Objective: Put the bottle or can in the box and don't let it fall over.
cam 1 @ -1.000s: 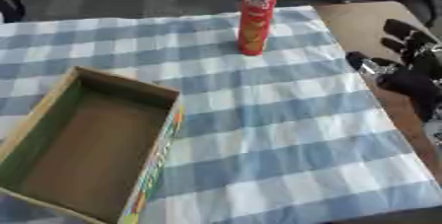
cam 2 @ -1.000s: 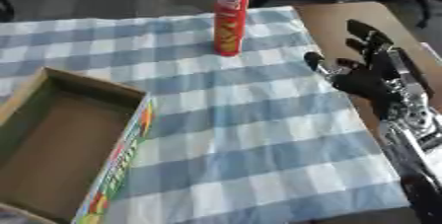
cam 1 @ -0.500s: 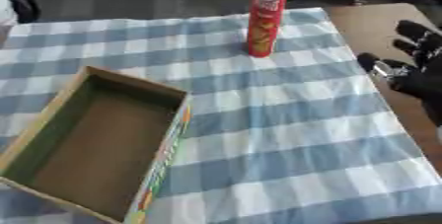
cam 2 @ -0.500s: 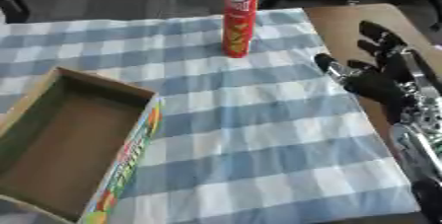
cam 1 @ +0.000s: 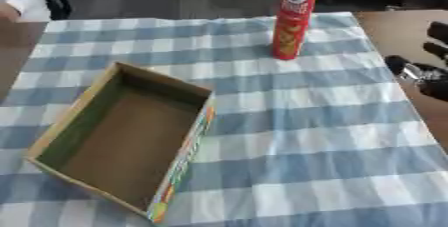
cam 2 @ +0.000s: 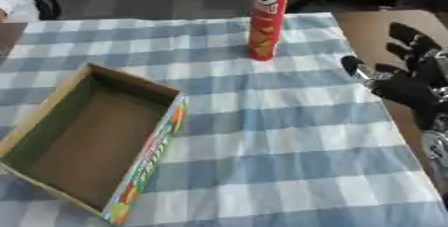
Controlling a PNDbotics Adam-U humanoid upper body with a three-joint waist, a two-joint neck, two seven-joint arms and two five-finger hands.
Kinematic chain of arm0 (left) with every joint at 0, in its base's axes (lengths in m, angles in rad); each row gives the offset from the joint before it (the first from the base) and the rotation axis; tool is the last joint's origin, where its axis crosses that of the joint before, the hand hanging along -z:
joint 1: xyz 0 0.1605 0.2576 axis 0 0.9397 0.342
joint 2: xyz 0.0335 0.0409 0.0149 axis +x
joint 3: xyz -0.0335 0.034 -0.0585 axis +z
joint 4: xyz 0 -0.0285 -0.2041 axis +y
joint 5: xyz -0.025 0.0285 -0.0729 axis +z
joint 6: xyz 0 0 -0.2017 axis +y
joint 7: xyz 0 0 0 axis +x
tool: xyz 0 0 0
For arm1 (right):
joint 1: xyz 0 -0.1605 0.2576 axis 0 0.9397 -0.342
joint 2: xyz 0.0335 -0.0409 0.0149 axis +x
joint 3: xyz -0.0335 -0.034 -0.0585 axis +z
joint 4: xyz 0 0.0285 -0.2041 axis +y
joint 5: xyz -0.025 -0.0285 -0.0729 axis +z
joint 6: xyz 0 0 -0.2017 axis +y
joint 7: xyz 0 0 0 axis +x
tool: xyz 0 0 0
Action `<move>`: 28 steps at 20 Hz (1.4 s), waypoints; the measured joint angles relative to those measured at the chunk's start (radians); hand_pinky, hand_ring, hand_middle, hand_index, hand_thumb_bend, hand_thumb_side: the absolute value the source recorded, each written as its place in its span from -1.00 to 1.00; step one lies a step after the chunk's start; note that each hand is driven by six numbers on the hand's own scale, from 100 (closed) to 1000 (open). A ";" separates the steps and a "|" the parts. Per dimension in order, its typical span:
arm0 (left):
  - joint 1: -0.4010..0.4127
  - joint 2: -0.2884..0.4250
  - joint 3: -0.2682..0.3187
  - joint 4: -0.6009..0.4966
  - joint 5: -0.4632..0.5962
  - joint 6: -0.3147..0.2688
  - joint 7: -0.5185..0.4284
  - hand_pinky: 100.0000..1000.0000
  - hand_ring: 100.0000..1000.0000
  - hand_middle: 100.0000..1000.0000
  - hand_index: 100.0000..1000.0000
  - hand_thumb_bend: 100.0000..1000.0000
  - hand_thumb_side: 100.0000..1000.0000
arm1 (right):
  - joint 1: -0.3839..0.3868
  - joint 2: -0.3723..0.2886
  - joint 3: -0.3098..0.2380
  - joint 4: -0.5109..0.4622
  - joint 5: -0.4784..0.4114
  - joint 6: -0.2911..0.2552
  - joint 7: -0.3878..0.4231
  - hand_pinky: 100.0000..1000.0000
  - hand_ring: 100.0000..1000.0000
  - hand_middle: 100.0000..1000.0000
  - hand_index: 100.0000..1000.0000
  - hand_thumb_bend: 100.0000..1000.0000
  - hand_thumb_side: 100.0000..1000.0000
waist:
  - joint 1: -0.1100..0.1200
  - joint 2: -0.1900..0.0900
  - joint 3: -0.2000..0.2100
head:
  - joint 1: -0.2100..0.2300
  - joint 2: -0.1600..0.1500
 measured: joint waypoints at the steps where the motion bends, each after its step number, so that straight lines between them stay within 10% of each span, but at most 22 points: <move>1: 0.000 0.000 0.000 0.000 0.000 0.000 0.000 1.00 0.51 0.76 0.64 -0.17 0.06 | -0.003 0.000 0.002 0.001 0.000 0.001 0.000 0.65 1.00 0.93 0.82 -0.03 -0.99 | 0.000 0.000 0.000 | 0.000 0.000; 28: 0.000 0.000 -0.013 0.006 0.006 0.006 -0.009 1.00 0.52 0.76 0.63 -0.20 0.07 | -0.421 0.076 0.140 0.423 0.018 0.076 0.065 0.68 1.00 0.95 0.85 0.01 -0.88 | -0.002 -0.010 0.016 | -0.063 -0.028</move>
